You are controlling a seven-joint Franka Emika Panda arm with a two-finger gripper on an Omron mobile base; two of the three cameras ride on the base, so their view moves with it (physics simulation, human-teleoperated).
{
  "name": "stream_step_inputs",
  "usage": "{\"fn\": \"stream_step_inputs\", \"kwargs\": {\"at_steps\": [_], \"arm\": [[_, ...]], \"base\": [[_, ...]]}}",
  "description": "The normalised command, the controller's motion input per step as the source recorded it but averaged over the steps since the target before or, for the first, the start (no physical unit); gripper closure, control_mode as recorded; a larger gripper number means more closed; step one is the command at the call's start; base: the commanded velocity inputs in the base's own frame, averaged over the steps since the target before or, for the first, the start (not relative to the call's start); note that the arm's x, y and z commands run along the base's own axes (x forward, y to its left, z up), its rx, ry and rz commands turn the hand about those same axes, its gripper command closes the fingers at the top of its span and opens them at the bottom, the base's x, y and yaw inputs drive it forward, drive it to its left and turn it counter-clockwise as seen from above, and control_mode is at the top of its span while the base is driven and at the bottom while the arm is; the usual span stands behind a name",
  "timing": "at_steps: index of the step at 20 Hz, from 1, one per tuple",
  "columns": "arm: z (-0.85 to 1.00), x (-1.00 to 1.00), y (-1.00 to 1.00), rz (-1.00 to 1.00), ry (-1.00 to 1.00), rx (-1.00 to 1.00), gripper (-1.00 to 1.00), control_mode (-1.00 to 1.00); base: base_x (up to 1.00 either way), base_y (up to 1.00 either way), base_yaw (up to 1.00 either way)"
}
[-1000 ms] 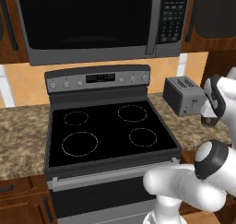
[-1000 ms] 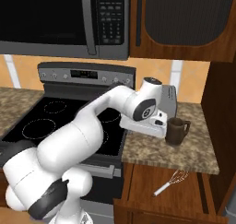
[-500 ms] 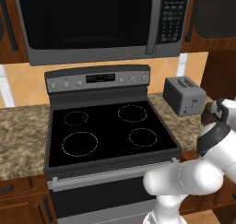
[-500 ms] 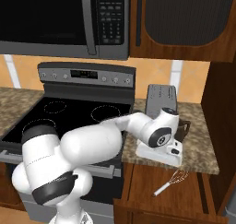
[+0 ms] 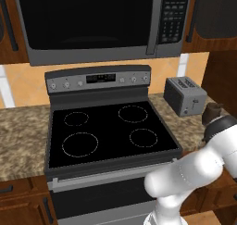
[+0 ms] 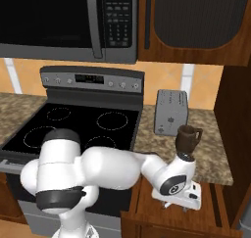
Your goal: Pick the whisk from the drawer and place it on the counter.
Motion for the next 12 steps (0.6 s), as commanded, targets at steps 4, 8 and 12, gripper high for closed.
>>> {"fn": "stream_step_inputs", "kwargs": {"at_steps": [4, 8, 12], "arm": [[-0.34, -0.35, -0.32, 0.00, 0.00, 0.00, -1.00, -1.00], [-0.19, -0.50, -0.35, 0.00, 0.00, 0.00, -1.00, -1.00], [-0.21, -0.66, -0.34, 0.00, 0.00, 0.00, -1.00, -1.00]], "base": [[0.00, 0.00, 0.00], [0.00, 0.00, 0.00], [0.00, 0.00, 0.00]]}}
